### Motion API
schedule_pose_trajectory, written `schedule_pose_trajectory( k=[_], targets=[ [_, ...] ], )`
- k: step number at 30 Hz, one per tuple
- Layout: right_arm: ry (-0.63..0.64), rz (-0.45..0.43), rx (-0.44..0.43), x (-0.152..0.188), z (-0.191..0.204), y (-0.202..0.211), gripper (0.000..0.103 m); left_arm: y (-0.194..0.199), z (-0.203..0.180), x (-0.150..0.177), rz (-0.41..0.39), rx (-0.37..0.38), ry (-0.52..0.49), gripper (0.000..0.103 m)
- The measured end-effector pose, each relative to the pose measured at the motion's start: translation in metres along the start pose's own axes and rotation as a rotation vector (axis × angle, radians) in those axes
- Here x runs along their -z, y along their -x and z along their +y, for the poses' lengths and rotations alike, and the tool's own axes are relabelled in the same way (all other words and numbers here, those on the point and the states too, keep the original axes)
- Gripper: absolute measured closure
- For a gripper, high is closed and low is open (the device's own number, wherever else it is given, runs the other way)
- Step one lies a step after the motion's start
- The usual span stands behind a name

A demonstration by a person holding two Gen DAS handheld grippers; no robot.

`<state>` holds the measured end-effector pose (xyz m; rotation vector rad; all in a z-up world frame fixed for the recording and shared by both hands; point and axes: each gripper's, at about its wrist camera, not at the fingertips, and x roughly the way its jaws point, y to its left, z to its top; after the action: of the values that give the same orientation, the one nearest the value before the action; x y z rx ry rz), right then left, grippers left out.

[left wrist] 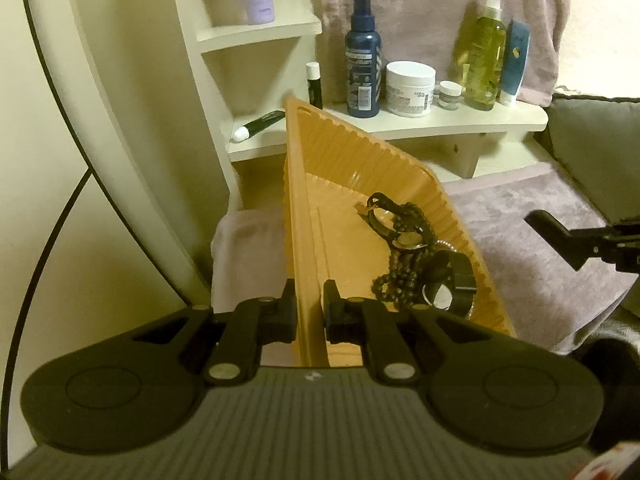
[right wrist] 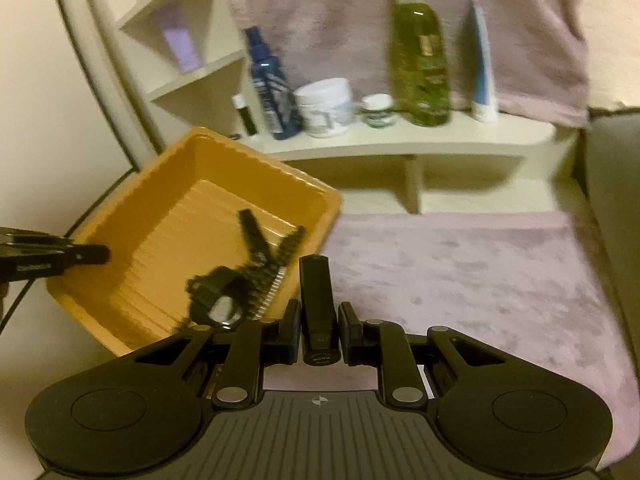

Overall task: Organize jewelry
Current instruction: 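Carry the black case into the orange tray and open the right tool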

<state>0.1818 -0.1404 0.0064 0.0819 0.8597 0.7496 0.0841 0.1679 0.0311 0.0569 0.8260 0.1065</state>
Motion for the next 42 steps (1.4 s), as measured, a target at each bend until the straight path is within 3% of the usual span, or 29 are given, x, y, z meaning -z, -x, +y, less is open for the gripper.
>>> schedule_pose_trajectory(
  k=[13, 25, 42],
  targets=[
    [0.092, 0.035, -0.096, -0.005, 0.055, -0.037, 0.083, -0.017, 0.031, 0.015, 0.042, 0.069, 0.047, 0.091],
    [0.143, 0.075, -0.122, -0.008, 0.085, -0.056, 0.083, -0.033, 0.061, 0.033, 0.085, 0.128, 0.119, 0.090],
    [0.203, 0.137, -0.153, -0.003, 0.106, -0.088, 0.083, -0.031, 0.083, 0.040, 0.063, 0.121, 0.202, 0.090]
  ],
)
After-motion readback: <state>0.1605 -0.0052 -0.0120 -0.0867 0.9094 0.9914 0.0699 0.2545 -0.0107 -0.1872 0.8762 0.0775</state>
